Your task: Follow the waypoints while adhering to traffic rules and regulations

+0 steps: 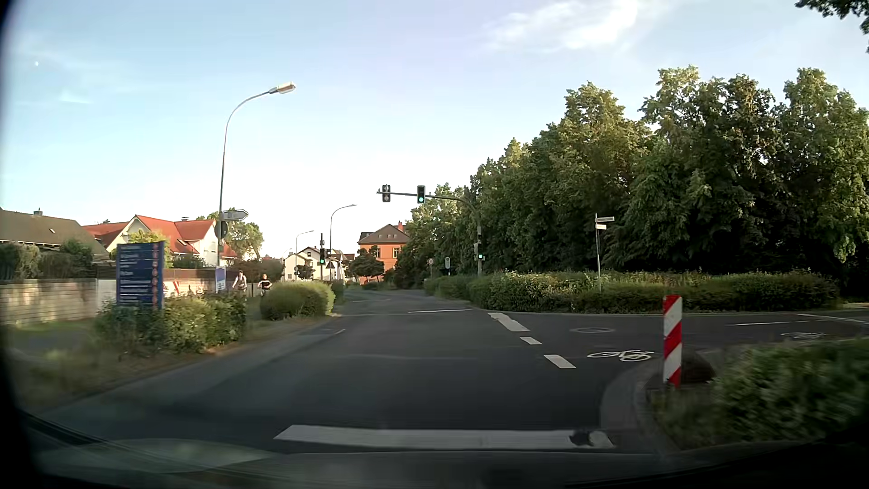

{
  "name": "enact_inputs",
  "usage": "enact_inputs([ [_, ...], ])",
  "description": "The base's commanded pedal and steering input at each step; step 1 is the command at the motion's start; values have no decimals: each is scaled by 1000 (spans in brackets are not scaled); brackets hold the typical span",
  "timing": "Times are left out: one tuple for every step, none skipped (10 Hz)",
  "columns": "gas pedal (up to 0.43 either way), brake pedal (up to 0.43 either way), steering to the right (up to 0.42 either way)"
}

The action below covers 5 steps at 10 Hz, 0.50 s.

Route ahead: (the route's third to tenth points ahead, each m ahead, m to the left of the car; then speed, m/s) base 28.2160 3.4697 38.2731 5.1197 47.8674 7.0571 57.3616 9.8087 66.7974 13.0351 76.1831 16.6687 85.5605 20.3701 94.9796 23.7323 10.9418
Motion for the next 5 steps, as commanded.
enact_inputs([
  [0,30,-9],
  [0,30,-8],
  [0,30,-8],
  [0,30,-8],
  [0,30,-9],
])
